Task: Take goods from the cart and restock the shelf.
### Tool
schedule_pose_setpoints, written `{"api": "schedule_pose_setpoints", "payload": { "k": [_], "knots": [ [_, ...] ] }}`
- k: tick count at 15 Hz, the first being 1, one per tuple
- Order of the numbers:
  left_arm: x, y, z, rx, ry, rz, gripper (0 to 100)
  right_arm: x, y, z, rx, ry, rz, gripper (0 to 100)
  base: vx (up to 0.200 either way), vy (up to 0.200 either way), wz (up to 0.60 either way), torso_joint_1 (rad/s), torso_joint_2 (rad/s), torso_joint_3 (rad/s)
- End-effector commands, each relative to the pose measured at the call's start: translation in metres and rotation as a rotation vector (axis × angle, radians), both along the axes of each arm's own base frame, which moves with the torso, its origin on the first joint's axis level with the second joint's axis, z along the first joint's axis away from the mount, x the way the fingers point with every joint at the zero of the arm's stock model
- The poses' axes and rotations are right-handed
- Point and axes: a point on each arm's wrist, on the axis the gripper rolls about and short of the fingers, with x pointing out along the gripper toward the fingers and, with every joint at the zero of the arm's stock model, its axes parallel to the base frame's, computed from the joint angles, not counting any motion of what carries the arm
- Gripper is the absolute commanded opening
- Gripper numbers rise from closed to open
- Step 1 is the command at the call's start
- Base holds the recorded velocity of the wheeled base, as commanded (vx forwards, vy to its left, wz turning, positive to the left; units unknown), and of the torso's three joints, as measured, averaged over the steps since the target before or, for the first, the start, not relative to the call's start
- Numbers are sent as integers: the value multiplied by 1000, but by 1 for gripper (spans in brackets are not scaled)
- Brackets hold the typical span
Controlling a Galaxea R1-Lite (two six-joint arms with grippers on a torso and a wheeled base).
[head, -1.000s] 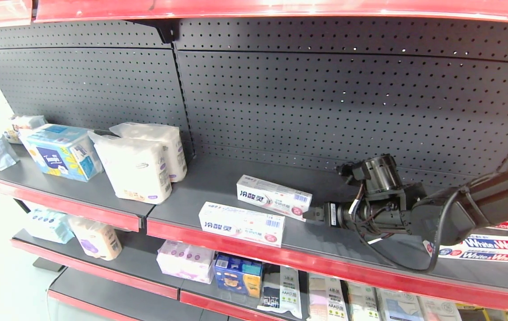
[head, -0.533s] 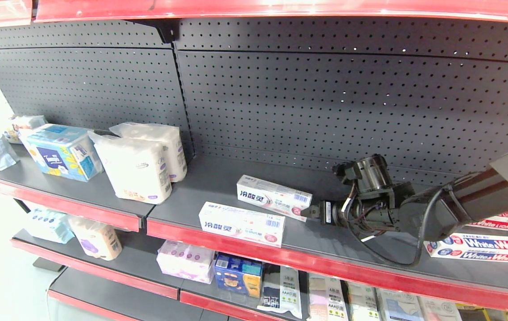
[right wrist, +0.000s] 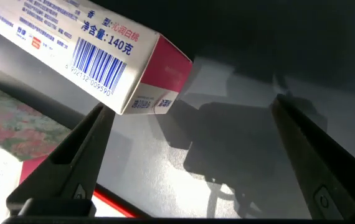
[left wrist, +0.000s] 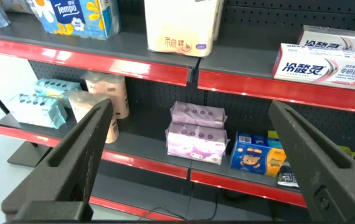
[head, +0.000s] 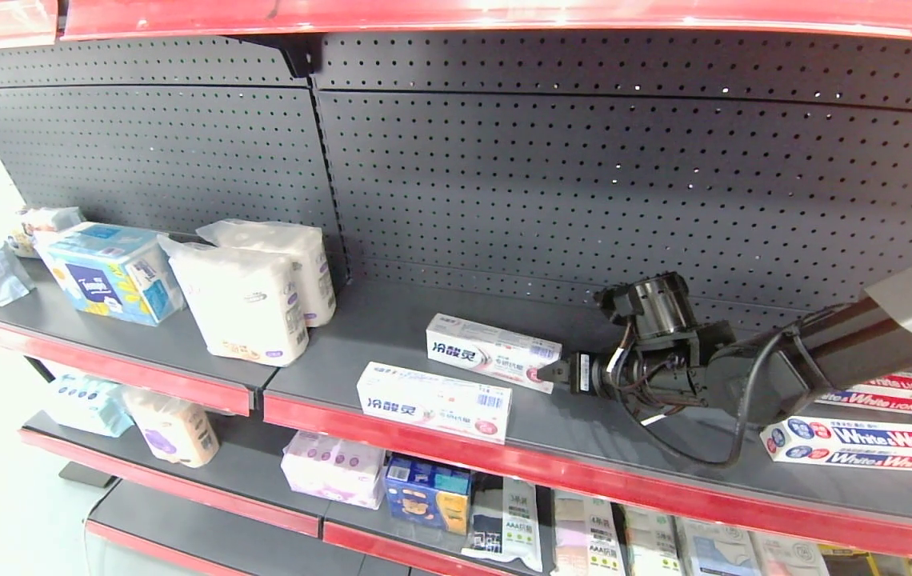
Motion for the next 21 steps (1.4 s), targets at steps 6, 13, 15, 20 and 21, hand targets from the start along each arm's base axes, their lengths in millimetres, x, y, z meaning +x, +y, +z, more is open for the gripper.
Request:
{"api": "schedule_pose_setpoints", "payload": {
  "k": [6,13,15,20,21],
  "knots": [
    [0,0,0,-1,0,1,100,6,2,-2,-3,-6,-8,100,0,0,0,0,0,0],
    [0,0,0,-1,0,1,100,-11,-8,0,-42,6,-9,100,0,0,0,0,0,0],
    [0,0,0,-1,0,1,100,-19,-17,-3,-85,16,14,100,0,0,0,0,0,0],
    [0,0,0,-1,0,1,100,-10,-35,-7,-110,17,-24,100,0,0,0,0,0,0],
    [0,0,0,-1,0,1,100,-7,-38,-9,-114,21,-36,100,0,0,0,0,0,0]
  ]
}}
